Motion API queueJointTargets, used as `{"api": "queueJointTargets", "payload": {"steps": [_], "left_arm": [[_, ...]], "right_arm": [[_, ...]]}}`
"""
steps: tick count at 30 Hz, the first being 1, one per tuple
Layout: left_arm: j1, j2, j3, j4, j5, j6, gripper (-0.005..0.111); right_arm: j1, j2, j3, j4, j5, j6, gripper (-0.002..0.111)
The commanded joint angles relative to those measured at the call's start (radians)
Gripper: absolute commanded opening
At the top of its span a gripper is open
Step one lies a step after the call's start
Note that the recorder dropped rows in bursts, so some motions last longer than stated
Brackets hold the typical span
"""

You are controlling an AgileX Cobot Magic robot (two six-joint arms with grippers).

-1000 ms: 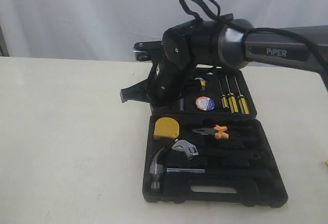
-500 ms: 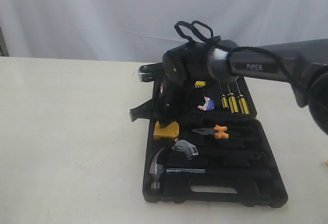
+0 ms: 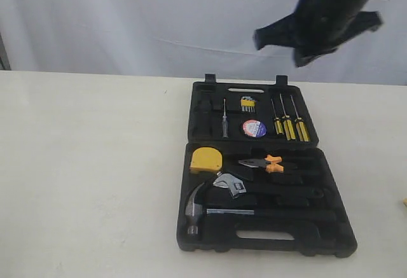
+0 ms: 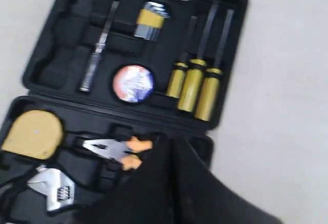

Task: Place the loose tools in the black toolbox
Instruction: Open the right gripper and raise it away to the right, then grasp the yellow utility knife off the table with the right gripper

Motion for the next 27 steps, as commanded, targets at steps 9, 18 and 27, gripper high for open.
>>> {"api": "queueJointTargets", "payload": {"steps": [9,18,27], "left_arm": [[-0.004,-0.001,0.001,0.000,-0.009,-0.002,0.000],[-0.004,-0.001,0.001,0.000,-0.009,-0.002,0.000],[-0.004,-0.001,0.001,0.000,-0.009,-0.002,0.000]], "right_arm": [[-0.390,-0.117,0.074,0.110,0.173,-0.353,0.000],[-0.555,-0.129,0.365,0.275,-0.036,-0.497,0.007],[-0.557,-0.100,0.547,0.262,-0.222,-0.572,0.070]]}}
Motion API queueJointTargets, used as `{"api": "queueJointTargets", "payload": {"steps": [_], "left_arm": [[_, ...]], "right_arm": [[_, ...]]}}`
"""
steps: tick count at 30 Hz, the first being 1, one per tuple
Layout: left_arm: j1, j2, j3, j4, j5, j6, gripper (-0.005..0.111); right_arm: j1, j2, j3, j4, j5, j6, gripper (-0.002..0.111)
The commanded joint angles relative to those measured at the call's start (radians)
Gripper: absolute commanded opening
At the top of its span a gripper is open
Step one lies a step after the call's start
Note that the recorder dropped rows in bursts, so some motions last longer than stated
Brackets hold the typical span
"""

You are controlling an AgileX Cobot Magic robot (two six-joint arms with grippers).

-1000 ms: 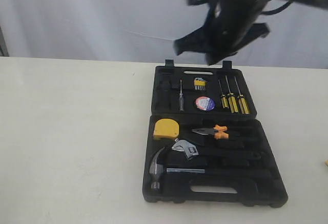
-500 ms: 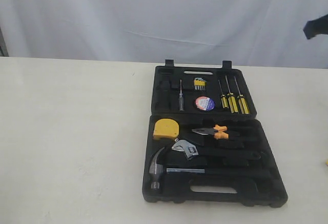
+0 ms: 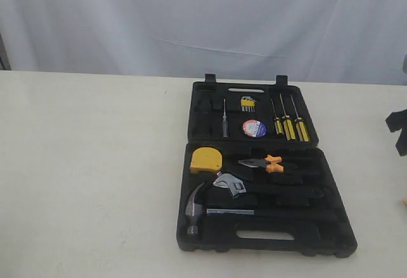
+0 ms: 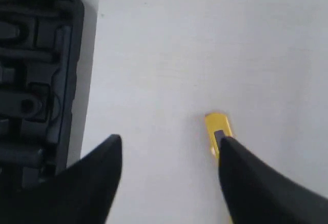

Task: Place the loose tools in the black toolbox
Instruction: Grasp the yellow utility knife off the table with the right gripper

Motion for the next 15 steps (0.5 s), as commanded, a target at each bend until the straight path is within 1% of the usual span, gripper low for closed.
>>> {"api": "queueJointTargets", "payload": {"steps": [1,5,8,10,15], "left_arm": [[-0.004,-0.001,0.001,0.000,-0.009,-0.002,0.000],[-0.004,-0.001,0.001,0.000,-0.009,-0.002,0.000],[-0.004,-0.001,0.001,0.000,-0.009,-0.002,0.000],[-0.004,-0.001,0.001,0.000,-0.009,-0.002,0.000],[-0.004,-0.001,0.001,0.000,-0.009,-0.002,0.000]], "right_arm": [[-0.006,0.029,0.060,-0.037,-0.086,-0.028,0.072],[-0.006,0.063,0.085,-0.132,-0.097,-0.026,0.069],[-0.006,0.089,0.094,-0.210,-0.103,0.035,0.066],[-0.006,0.106,0.094,-0.246,-0.105,0.072,0.066],[-0.012,0.138,0.094,-0.268,-0.110,0.108,0.066]]}}
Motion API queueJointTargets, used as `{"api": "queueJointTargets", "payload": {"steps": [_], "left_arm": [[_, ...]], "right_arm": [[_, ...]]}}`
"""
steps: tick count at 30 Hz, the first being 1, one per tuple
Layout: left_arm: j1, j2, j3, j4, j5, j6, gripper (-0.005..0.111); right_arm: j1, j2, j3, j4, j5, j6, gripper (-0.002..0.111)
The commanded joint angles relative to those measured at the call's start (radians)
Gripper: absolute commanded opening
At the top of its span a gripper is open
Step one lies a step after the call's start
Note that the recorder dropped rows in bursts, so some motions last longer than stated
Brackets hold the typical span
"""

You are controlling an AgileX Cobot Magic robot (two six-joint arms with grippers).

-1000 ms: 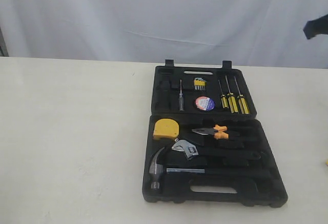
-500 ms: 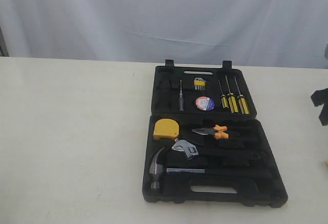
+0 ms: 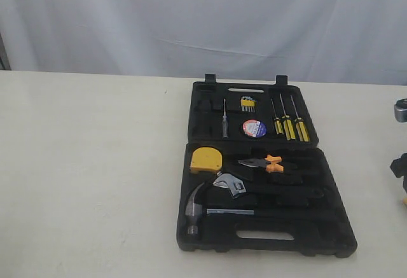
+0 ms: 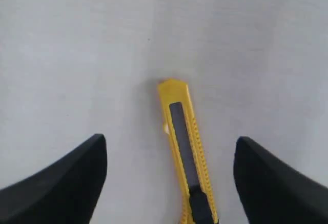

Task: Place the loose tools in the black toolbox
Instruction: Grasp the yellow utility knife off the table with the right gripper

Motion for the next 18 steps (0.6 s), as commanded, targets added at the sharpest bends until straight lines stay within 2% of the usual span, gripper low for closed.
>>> {"api": "queueJointTargets", "payload": {"steps": [1,18], "left_arm": [[-0.004,-0.001,0.001,0.000,-0.009,-0.002,0.000],[-0.004,-0.001,0.001,0.000,-0.009,-0.002,0.000]], "right_arm": [[-0.016,0.025,0.001,-0.033,-0.011,0.039,0.066],[-0.039,0.217,0.001,-0.085,0.008,0.040,0.065]]}}
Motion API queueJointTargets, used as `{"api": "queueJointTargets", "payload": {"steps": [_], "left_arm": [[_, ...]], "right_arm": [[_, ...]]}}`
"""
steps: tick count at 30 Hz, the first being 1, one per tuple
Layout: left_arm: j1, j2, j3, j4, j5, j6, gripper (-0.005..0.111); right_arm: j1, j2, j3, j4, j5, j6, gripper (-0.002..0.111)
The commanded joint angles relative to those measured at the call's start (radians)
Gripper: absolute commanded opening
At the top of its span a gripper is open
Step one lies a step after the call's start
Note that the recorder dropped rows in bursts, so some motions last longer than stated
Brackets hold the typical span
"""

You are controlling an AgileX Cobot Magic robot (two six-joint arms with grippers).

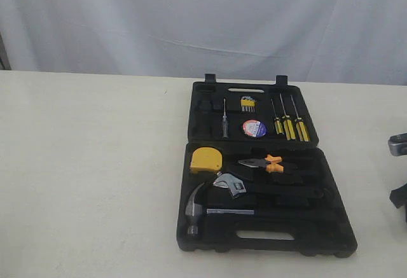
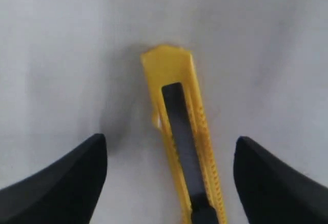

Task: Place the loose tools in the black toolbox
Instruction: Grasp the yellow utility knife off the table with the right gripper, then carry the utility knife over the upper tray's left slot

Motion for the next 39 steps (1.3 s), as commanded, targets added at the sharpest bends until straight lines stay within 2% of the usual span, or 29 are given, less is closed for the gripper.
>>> {"api": "queueJointTargets", "payload": {"steps": [1,3,10,12,19,28,33,39], "left_arm": [[-0.004,-0.001,0.001,0.000,-0.009,-0.002,0.000],[-0.004,-0.001,0.001,0.000,-0.009,-0.002,0.000],[-0.004,-0.001,0.001,0.000,-0.009,-0.002,0.000],[-0.004,-0.001,0.001,0.000,-0.009,-0.002,0.000],[-0.004,-0.001,0.001,0.000,-0.009,-0.002,0.000],[-0.004,-0.001,0.001,0.000,-0.009,-0.002,0.000],[-0.004,-0.001,0.001,0.000,-0.009,-0.002,0.000],[-0.004,-0.001,0.001,0.000,-0.009,-0.002,0.000]], "right_arm": [[-0.007,0.039,0.000,-0.014,0.002,0.003,0.063],[-0.007,0.054,0.000,-0.014,0.024,0.003,0.056],[-0.002,0.071,-0.002,-0.014,0.068,0.017,0.007],[0.009,0.071,-0.018,-0.014,0.097,0.017,0.000],[0.089,0.062,-0.135,0.094,0.187,0.018,0.000],[0.160,-0.018,-0.195,0.424,0.119,-0.121,0.000],[0.209,-0.059,-0.234,0.514,0.119,-0.128,-0.001],[0.346,-0.108,-0.340,0.553,0.103,-0.115,-0.001]]}}
